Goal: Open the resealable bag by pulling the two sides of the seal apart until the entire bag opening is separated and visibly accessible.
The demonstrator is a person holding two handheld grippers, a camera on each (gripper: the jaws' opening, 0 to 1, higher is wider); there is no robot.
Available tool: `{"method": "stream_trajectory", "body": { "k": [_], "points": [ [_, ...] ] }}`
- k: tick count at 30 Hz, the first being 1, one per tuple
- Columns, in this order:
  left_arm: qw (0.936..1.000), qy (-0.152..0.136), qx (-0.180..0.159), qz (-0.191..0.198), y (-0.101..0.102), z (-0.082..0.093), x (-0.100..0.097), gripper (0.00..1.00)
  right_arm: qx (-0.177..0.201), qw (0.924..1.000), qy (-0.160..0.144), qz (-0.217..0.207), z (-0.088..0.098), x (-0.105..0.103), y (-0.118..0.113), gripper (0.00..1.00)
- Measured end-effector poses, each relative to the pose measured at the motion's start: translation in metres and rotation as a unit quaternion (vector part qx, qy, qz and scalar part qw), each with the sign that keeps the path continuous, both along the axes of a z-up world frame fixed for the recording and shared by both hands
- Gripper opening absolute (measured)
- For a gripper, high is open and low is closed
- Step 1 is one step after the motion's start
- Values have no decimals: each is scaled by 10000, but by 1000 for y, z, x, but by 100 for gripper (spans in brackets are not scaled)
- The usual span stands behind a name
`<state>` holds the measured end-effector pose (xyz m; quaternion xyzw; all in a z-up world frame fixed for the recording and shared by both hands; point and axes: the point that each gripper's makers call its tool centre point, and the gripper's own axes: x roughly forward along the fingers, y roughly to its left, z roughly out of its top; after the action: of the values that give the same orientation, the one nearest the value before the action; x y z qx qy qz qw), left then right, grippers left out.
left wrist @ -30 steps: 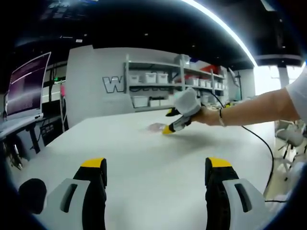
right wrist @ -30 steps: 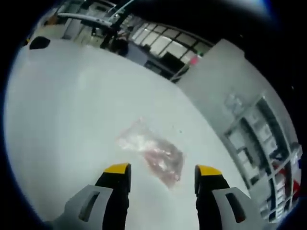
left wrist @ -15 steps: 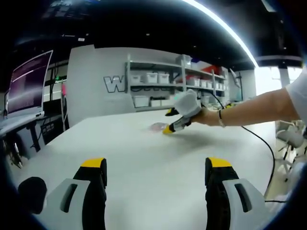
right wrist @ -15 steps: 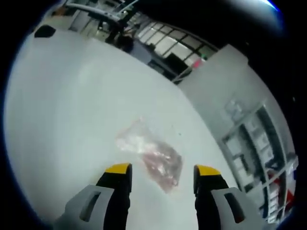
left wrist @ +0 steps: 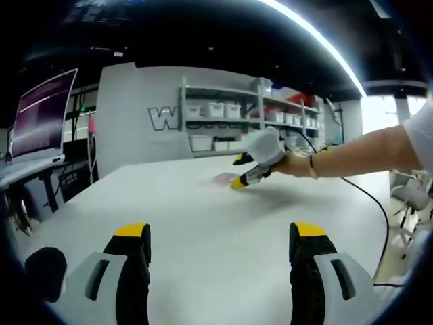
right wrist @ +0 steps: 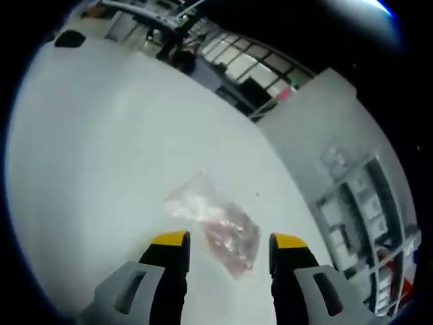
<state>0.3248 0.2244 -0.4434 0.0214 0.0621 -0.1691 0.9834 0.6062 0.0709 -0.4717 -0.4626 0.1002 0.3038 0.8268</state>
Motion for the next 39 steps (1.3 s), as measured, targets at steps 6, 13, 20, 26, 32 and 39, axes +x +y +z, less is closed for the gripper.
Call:
{"method": "stream_trajectory", "body": {
  "k": [6, 13, 20, 26, 32, 39],
  "points": [
    [10000, 4, -11, 32, 3, -1, 0, 82, 77, 10000, 19, -45, 1, 1, -1, 48],
    [10000, 5, -14, 39, 4, -1, 0, 82, 50, 10000, 16, 23, 1, -1, 0, 47],
    [10000, 7, -28, 54, 4, -2, 0, 82, 60, 9999, 56, 121, -1, -2, 2, 44],
    [10000, -1, -37, 71, 6, -1, 0, 82, 36, 9997, 91, 237, -4, -5, 5, 38],
    [10000, 8, -27, 81, 7, -2, 0, 82, 46, 9995, 83, 291, -4, -5, 7, 39],
    [10000, 8, -34, 89, 8, -2, 0, 82, 11, 9994, 69, 328, -4, -4, 8, 38]
  ]
}}
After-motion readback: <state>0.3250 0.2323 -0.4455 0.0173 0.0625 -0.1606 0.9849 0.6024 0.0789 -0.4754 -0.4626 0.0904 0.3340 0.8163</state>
